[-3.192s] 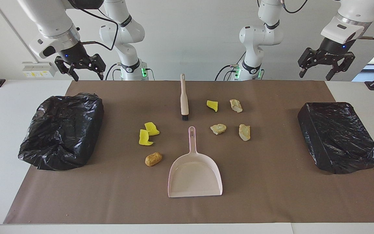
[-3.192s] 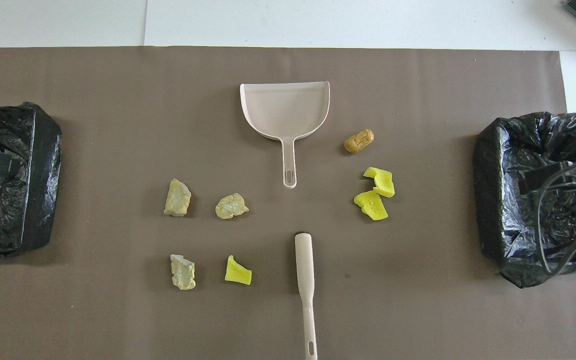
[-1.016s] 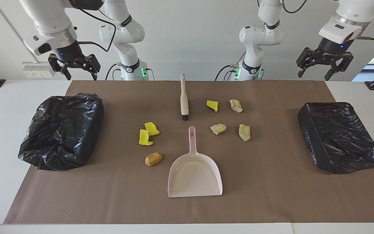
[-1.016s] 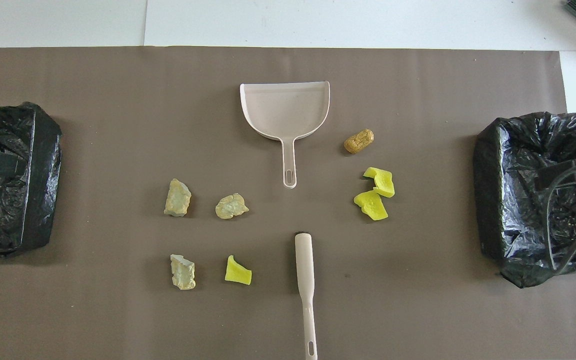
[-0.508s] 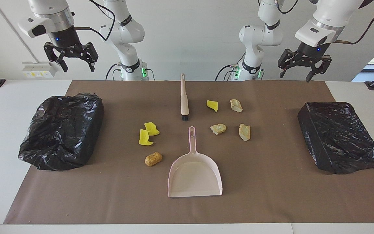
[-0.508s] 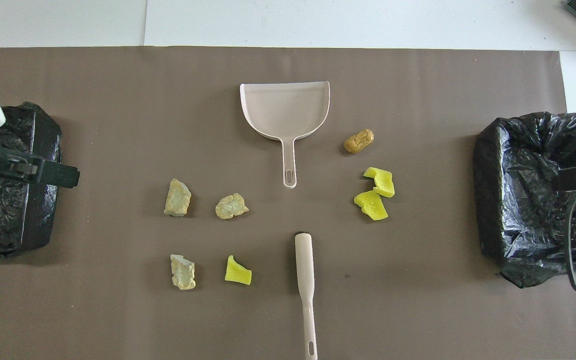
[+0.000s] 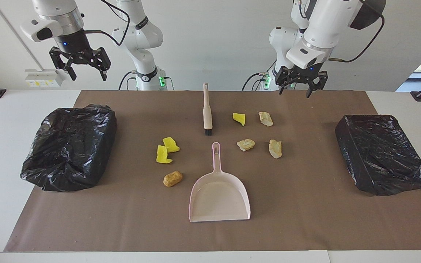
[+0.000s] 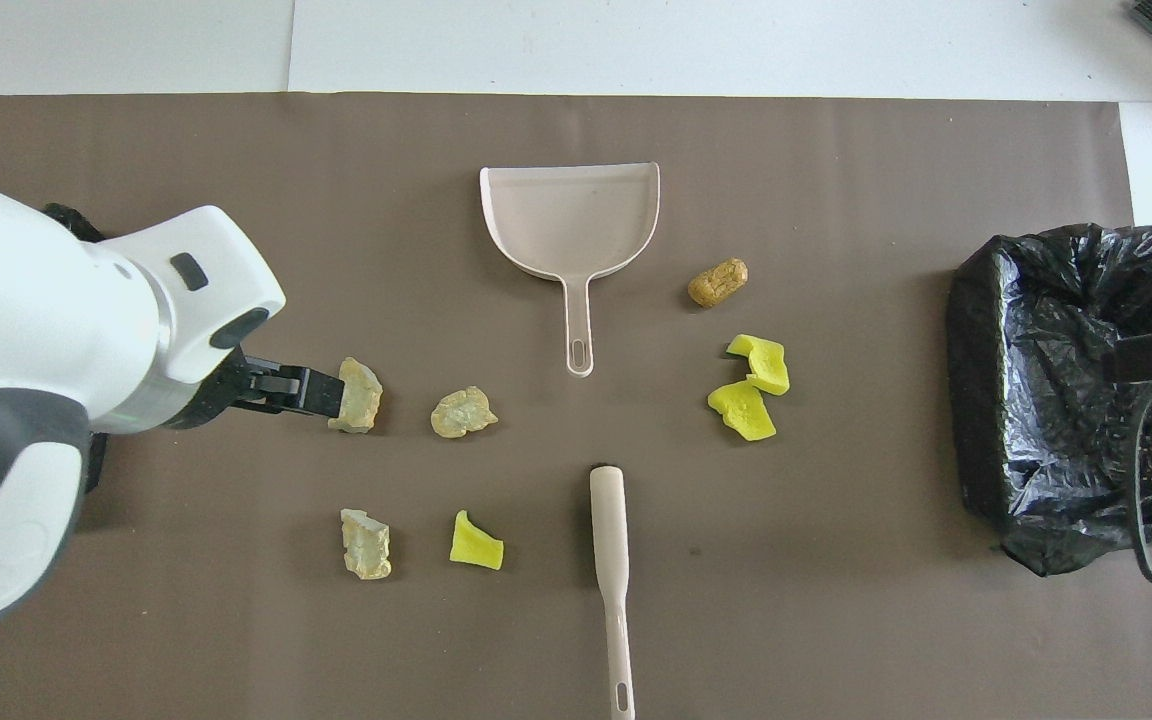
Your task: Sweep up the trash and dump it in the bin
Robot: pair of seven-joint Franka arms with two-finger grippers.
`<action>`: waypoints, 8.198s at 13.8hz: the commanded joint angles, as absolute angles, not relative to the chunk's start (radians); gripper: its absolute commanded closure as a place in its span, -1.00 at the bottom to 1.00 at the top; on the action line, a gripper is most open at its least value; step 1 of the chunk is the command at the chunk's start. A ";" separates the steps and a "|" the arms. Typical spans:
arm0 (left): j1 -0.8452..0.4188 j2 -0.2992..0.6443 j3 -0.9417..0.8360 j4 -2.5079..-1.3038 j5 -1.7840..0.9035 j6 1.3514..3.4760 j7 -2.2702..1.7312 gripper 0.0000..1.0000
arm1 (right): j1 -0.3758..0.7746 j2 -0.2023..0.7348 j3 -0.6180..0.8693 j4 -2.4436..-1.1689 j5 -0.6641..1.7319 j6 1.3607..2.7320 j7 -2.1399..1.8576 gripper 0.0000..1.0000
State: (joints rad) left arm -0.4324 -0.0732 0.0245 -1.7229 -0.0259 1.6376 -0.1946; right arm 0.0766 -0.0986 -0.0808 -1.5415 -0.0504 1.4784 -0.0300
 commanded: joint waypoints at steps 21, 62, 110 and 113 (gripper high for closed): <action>-1.089 -0.052 0.034 -2.309 -0.109 2.321 -0.857 -0.88 | 0.071 -0.107 -0.080 -1.552 -0.041 1.483 -0.044 -1.00; -0.235 -0.060 0.044 -2.260 0.014 2.155 -0.085 1.00 | 0.463 0.428 -0.064 -1.496 0.025 1.990 0.468 -1.00; -0.555 -0.468 0.034 -2.558 -0.002 1.827 -0.811 1.00 | 0.528 0.026 -0.067 -2.075 -0.037 2.057 -0.676 1.00; -0.679 -0.456 0.031 -2.606 -0.002 1.853 -0.987 1.00 | 0.471 0.058 -0.067 -2.077 -0.035 2.054 -0.958 1.00</action>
State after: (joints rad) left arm -0.6000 -0.4288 0.0249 -2.5550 -0.0030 1.8244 -0.8860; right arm 0.5050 0.0509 -0.0719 -2.0629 -0.0262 2.0265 -0.8414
